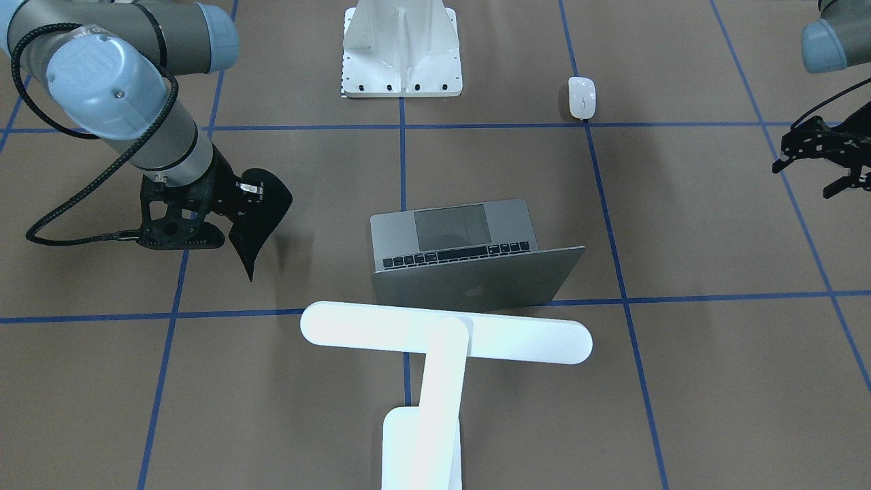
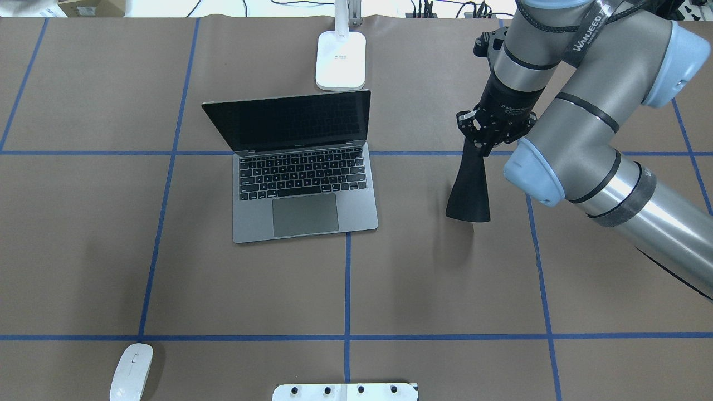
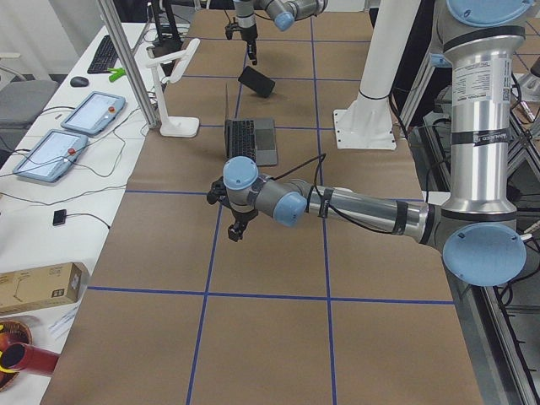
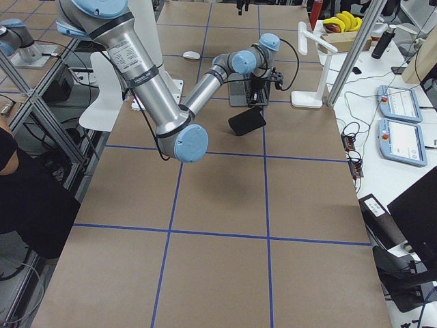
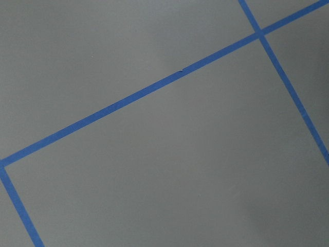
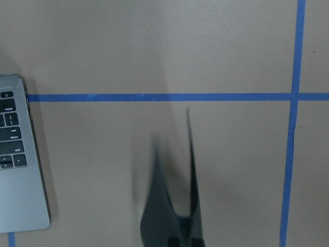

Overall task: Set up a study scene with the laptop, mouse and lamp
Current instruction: 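Lower the black pad beside the laptop and open the right gripper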

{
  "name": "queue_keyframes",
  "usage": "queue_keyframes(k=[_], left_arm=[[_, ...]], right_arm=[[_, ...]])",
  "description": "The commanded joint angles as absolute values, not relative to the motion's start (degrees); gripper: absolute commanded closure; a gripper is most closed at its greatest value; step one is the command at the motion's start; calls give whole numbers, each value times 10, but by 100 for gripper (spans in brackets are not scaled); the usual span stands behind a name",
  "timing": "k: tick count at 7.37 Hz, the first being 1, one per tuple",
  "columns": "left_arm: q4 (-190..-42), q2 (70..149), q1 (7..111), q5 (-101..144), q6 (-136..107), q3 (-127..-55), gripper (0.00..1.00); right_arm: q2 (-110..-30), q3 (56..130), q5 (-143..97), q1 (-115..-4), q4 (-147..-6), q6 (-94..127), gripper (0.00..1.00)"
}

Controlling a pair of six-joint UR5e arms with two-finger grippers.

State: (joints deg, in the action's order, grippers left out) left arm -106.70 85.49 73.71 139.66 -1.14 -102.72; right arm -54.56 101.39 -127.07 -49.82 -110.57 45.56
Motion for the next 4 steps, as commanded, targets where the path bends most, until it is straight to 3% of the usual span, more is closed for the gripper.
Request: queue_keyframes(k=[1,4], left_arm=[[-1067,855,737,1397,-11,-1027,0],[-1068,856,737,1397,-64,-1035,0]], right_arm=[[-546,1013,-1266,-497,-1106,449,0],[-551,1025,-1265,-500,-1103,449,0]])
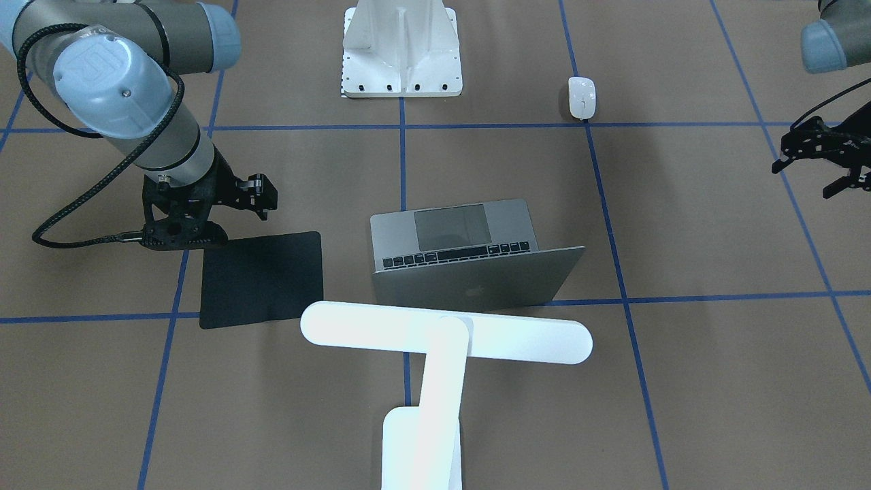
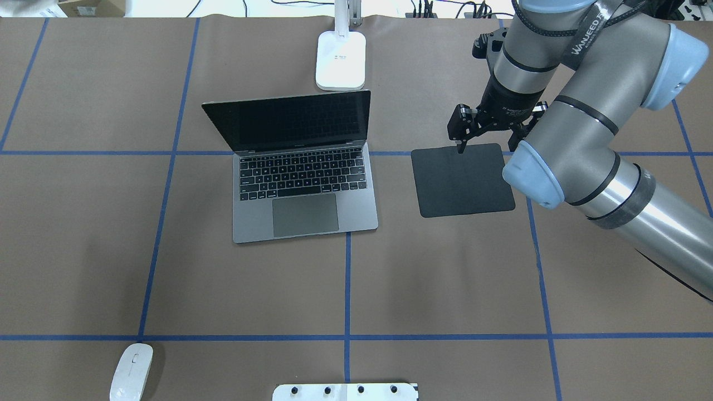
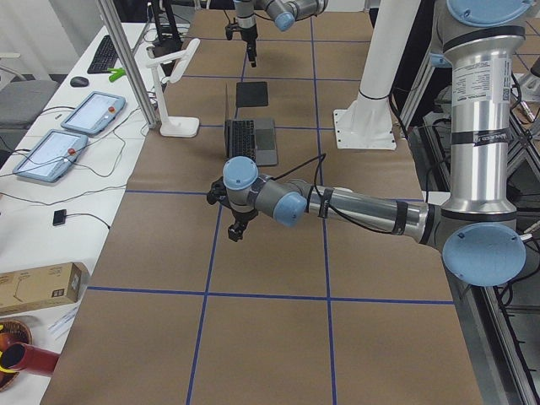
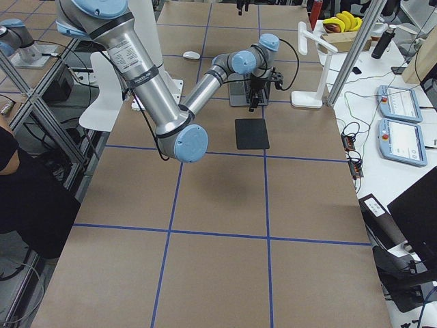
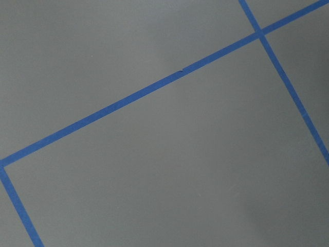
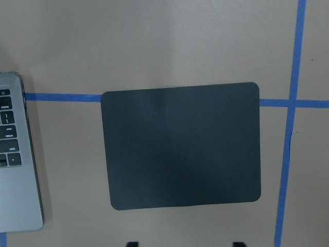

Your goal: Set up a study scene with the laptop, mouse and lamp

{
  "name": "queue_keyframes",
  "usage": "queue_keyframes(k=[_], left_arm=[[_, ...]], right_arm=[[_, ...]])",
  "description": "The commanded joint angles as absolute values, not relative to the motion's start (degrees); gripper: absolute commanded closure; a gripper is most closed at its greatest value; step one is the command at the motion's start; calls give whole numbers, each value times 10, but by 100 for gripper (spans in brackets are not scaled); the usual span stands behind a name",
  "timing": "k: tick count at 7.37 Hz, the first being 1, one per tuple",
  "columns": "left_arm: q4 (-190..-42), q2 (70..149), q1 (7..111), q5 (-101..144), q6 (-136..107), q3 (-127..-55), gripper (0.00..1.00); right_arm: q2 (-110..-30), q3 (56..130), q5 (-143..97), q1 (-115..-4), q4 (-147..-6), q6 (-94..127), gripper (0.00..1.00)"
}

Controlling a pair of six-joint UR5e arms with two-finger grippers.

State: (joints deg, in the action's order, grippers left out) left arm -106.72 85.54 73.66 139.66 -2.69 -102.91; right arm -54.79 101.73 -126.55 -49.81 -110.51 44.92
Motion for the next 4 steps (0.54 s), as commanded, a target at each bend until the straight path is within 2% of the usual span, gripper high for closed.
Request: queue_keyframes(k=[1,4], left_arm=[[-1072,856,737,1390,-121,-1053,0],[-1119,822,727,1373,-262,-1085,0]], right_arm=[[-558,1038,-1265,-504,-1101,449,0],[-609,1115,-1248,-541,-1099,398,0]])
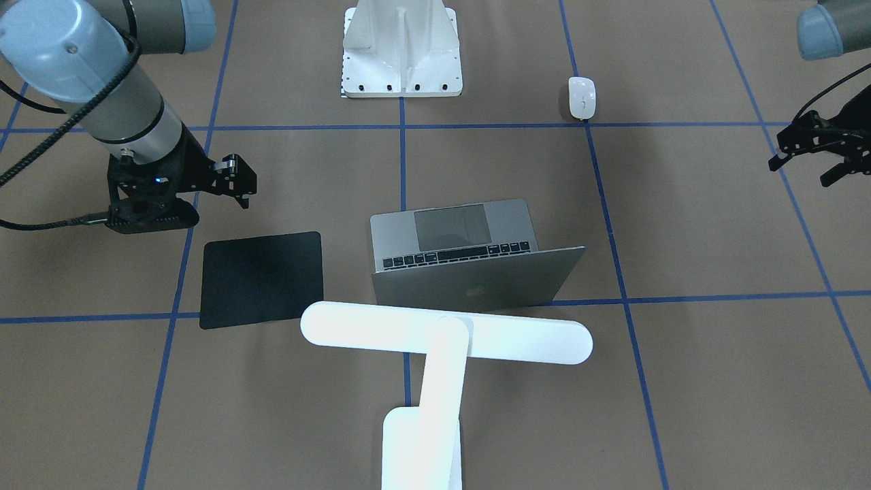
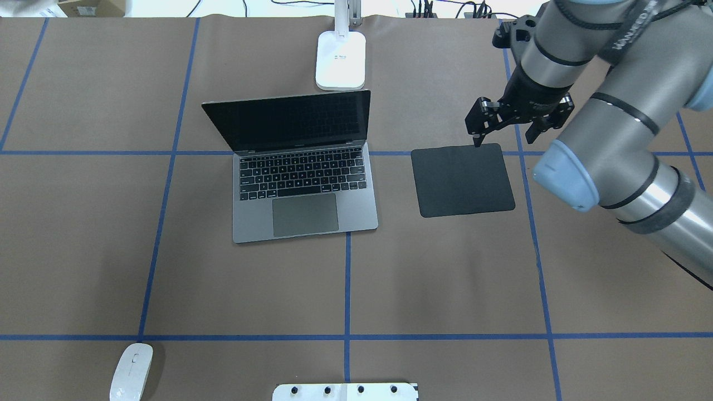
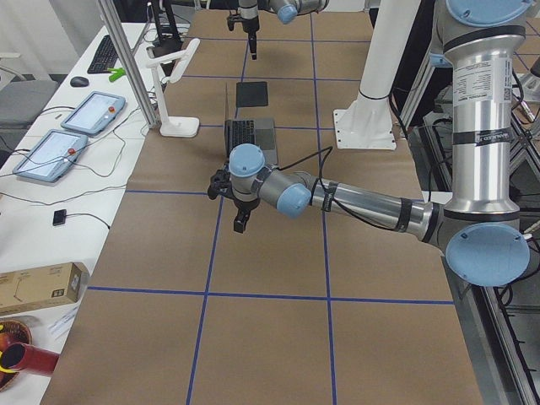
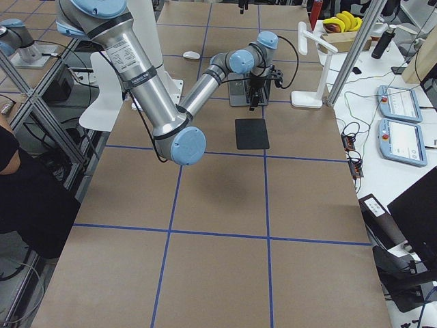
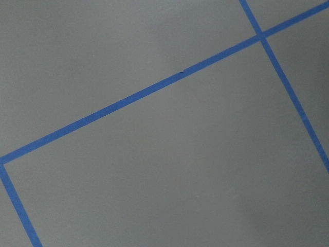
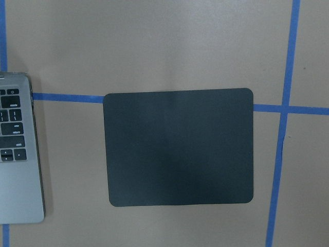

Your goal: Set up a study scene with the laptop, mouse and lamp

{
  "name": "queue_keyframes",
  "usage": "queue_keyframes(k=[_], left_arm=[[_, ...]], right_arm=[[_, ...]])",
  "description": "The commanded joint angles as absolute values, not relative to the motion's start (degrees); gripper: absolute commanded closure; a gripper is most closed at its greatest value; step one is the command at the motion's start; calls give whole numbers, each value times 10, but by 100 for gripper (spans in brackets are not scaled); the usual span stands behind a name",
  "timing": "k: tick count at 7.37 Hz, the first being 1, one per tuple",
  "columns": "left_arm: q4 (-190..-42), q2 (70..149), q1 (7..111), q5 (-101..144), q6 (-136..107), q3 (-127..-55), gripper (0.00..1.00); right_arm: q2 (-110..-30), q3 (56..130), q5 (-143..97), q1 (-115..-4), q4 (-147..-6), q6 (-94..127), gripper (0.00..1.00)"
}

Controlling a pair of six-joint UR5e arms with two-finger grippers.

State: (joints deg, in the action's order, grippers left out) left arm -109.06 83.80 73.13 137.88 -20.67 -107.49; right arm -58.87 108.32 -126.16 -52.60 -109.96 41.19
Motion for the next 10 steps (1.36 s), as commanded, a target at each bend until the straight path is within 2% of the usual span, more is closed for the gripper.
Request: queue_keyframes(k=[1,5,8,10], left_arm=[[-1131,815,700,1362,-289,-1089,0],[-1131,803,569,1295,-476,-1159,0],[-1159,753,523,1283,-490,-1197,0],[-1177,737,451,1275,-507,-1206,0]], right_arm=[[-611,1126,-1232,-542,-1099,397,0],[-620,1124,-1243,-562,-1100,398,0],[-621,1123,-1243,-561,-1100,398,0],[-621,1122,-1243,-561,-1100,398,0]])
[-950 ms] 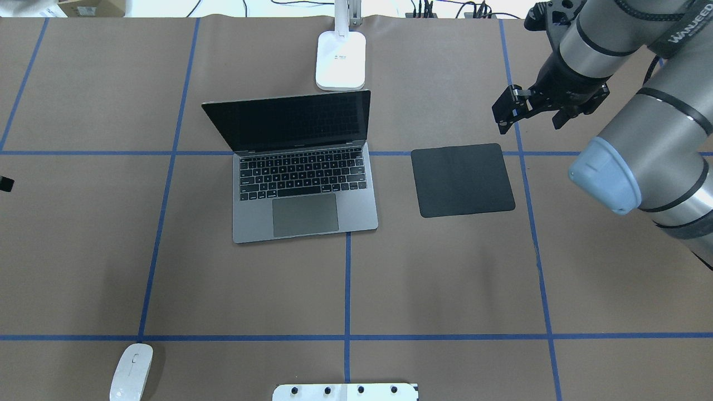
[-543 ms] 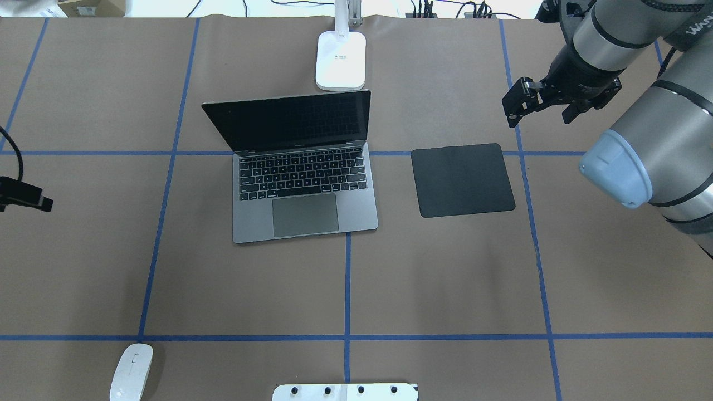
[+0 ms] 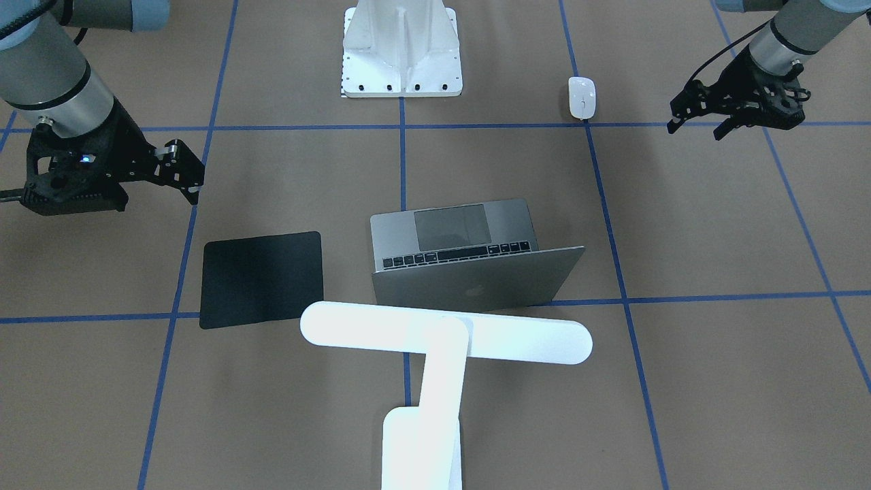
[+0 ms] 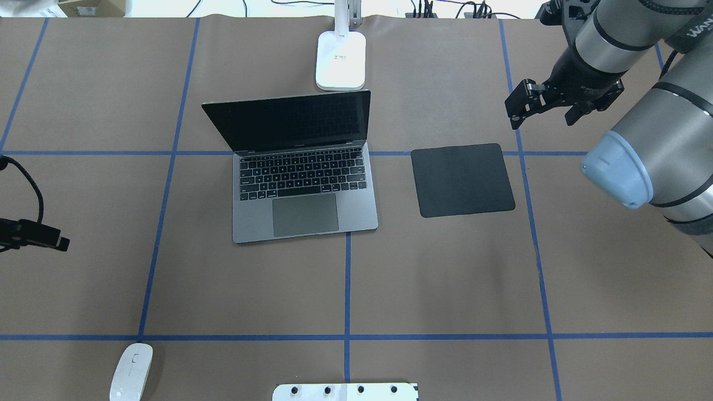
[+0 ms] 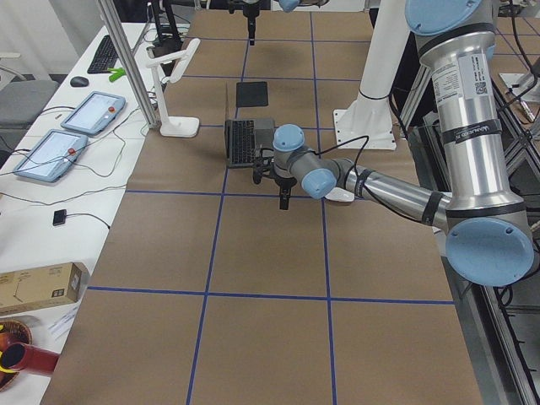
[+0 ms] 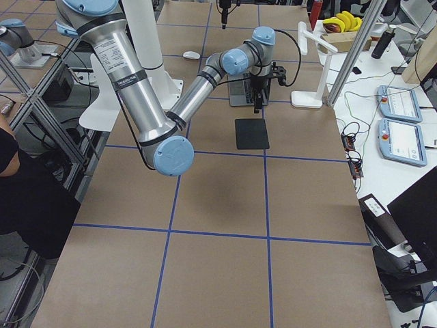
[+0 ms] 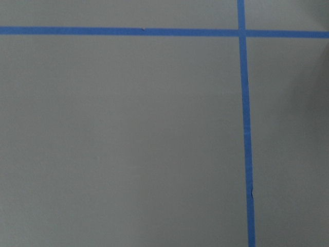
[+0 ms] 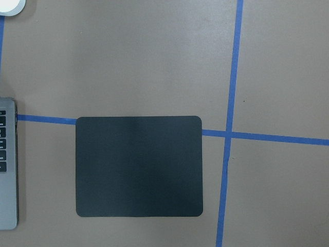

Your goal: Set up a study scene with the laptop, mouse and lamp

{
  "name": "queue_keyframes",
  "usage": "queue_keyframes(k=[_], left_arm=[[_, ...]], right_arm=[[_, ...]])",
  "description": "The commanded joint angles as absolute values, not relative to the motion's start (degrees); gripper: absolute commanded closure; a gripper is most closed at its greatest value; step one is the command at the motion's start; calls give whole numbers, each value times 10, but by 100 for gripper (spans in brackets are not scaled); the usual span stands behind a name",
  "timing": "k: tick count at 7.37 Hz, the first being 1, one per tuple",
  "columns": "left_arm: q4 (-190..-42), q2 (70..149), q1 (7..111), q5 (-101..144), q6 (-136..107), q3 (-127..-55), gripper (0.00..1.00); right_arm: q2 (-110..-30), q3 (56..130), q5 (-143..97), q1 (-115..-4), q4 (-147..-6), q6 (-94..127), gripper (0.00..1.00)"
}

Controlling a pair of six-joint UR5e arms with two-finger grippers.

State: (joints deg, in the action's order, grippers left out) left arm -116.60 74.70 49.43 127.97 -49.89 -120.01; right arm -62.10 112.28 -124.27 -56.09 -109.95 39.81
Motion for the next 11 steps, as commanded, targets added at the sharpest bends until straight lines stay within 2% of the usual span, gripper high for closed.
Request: queue_keyframes(k=[1,4,11], left_arm=[[-1185,736,424,1275,-526,-1206,0],[-1186,744,296,1181,-651,-1222,0],[-1174,746,171,1138,-662,-1230,0]], right_arm=[[-622,1122,-1242,-561,-1100,398,0],[-622,1118,-1238,-560,-1100,397,0],[-628,1112,-1237,-556,-1100,397,0]])
